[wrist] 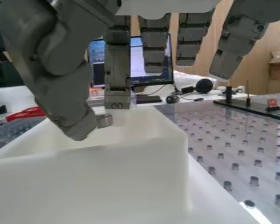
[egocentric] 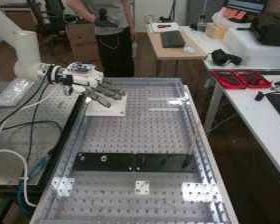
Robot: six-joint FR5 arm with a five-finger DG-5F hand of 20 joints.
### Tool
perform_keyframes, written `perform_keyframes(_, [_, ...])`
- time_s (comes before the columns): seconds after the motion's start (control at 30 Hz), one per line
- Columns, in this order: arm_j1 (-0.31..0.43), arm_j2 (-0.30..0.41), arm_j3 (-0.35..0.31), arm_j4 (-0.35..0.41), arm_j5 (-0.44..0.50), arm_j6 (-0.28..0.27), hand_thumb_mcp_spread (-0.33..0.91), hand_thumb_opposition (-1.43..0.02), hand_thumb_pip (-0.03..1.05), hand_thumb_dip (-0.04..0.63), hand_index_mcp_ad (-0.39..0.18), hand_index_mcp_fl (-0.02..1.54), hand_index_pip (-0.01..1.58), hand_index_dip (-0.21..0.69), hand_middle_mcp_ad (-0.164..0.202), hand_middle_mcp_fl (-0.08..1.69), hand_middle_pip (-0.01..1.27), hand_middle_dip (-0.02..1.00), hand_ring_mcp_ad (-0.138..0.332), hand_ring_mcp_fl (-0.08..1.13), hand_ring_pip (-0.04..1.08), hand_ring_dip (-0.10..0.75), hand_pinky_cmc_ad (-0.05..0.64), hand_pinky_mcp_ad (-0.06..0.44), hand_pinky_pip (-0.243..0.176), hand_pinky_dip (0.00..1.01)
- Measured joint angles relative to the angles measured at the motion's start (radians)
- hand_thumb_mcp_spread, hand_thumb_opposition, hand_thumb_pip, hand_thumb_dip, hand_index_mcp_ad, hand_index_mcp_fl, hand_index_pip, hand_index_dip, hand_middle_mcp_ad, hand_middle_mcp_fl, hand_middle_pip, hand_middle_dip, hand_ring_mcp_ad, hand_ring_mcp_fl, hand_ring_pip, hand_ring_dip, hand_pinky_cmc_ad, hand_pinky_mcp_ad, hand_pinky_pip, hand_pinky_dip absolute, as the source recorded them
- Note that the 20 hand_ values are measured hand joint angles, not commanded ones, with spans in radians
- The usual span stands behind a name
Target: Grab the bearing and place it in the white container
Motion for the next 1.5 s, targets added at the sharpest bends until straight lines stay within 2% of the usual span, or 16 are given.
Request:
perform_keyframes(0.1, [-0.001, 0.008, 0.003, -0.008, 0.002, -0.003, 0.29, -0.81, 0.8, 0.237, -0.079, 0.02, 1.4, 0.037, 0.082, 0.01, 0.12, 0.23, 0.145, 0.0, 0.17, 0.075, 0.38, 0.293, -0.124, 0.51])
perform_keyframes(0.33, [-0.014, 0.022, 0.01, -0.024, -0.006, -0.006, 0.24, -0.79, 0.8, 0.236, -0.079, 0.01, 1.36, 0.037, 0.082, 0.01, 0.12, 0.23, 0.145, 0.01, 0.19, 0.063, 0.38, 0.293, -0.12, 0.55])
perform_keyframes(0.57, [-0.061, 0.125, 0.034, -0.025, -0.049, -0.079, 0.21, -0.79, 0.8, 0.236, -0.079, 0.0, 1.28, 0.045, 0.082, 0.01, 0.12, 0.23, 0.145, 0.01, 0.18, 0.063, 0.38, 0.293, -0.12, 0.55])
perform_keyframes(0.73, [-0.158, 0.22, 0.109, -0.075, -0.14, -0.115, 0.18, -0.78, 0.8, 0.236, -0.077, 0.0, 1.09, 0.045, 0.084, 0.01, 0.13, 0.24, 0.143, 0.0, 0.18, 0.063, 0.386, 0.297, -0.129, 0.55])
perform_keyframes(0.8, [-0.195, 0.238, 0.141, -0.1, -0.179, -0.12, 0.18, -0.77, 0.74, 0.234, -0.082, 0.01, 0.98, 0.049, 0.084, 0.02, 0.12, 0.24, 0.145, 0.0, 0.19, 0.063, 0.393, 0.293, -0.136, 0.55])
perform_keyframes(0.9, [-0.256, 0.257, 0.203, -0.156, -0.241, -0.123, 0.15, -0.77, 0.73, 0.22, -0.077, 0.05, 0.74, 0.04, 0.084, 0.04, 0.12, 0.25, 0.145, 0.0, 0.13, 0.063, 0.393, 0.293, -0.138, 0.54])
perform_keyframes(1.07, [-0.338, 0.261, 0.299, -0.243, -0.325, -0.119, 0.15, -0.77, 0.67, 0.204, -0.079, 0.14, 0.42, 0.068, 0.084, 0.04, 0.12, 0.25, 0.145, 0.0, 0.1, 0.072, 0.389, 0.293, -0.138, 0.51])
perform_keyframes(1.17, [-0.378, 0.252, 0.339, -0.278, -0.37, -0.112, 0.15, -0.76, 0.67, 0.204, -0.075, 0.17, 0.32, 0.103, 0.086, 0.06, 0.12, 0.25, 0.15, 0.0, 0.09, 0.087, 0.393, 0.298, -0.138, 0.51])
perform_keyframes(1.5, [-0.471, 0.191, 0.423, -0.344, -0.482, -0.099, 0.15, -0.76, 0.67, 0.204, -0.075, 0.2, 0.21, 0.152, 0.086, 0.06, 0.12, 0.25, 0.147, 0.0, 0.07, 0.103, 0.394, 0.295, -0.14, 0.48])
